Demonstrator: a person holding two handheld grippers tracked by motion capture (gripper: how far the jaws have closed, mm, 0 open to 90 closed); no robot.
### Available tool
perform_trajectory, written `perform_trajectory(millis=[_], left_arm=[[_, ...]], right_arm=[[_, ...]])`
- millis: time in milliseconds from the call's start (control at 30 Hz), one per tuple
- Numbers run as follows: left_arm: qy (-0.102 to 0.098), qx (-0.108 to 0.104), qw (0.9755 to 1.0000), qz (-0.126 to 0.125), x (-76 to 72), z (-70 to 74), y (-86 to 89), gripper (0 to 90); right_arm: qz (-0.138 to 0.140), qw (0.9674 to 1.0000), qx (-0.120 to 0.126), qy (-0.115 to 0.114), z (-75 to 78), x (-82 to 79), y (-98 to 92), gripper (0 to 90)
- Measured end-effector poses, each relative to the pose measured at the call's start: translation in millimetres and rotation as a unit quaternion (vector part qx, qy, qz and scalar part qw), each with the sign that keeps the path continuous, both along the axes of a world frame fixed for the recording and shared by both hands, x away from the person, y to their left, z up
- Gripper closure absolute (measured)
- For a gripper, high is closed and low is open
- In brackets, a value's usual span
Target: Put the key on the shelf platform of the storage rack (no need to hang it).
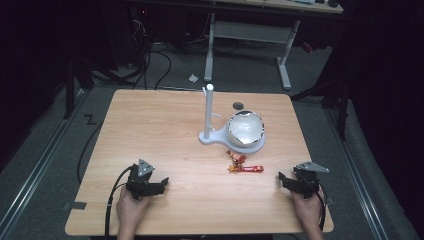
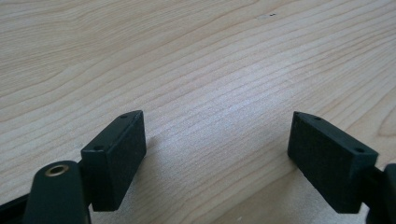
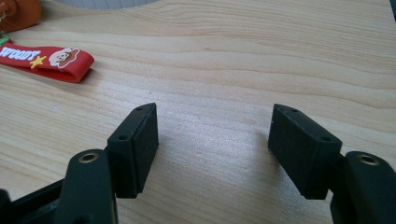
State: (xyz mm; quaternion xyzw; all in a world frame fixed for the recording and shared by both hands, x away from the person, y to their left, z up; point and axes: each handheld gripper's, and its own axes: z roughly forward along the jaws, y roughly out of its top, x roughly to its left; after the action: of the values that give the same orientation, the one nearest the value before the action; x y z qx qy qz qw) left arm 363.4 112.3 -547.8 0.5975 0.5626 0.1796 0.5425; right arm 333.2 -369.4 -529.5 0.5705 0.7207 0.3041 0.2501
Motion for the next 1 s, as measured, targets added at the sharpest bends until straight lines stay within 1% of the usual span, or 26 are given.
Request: perform_trajectory(millis=[667, 833, 1000], left_arm=[[0.000, 0.000, 1.0000, 0.000, 0.0, 0.0, 0.0, 19.6], [0.000, 0.000, 1.0000, 0.000, 0.0, 0.0, 0.0, 19.6], [0.000, 0.000, 1.0000, 0.000, 0.1, 0.0, 0.0, 19.6]], right_arm=[[0.003, 1.0000, 0.000, 0.001, 0.1, 0.0, 0.2, 32.5], [0.007, 1.0000, 0.000, 0.001, 0.2, -0.1, -0.2, 33.7], [0.008, 1.0000, 0.000, 0.005, 1.8, -0.9, 0.6, 38.3]])
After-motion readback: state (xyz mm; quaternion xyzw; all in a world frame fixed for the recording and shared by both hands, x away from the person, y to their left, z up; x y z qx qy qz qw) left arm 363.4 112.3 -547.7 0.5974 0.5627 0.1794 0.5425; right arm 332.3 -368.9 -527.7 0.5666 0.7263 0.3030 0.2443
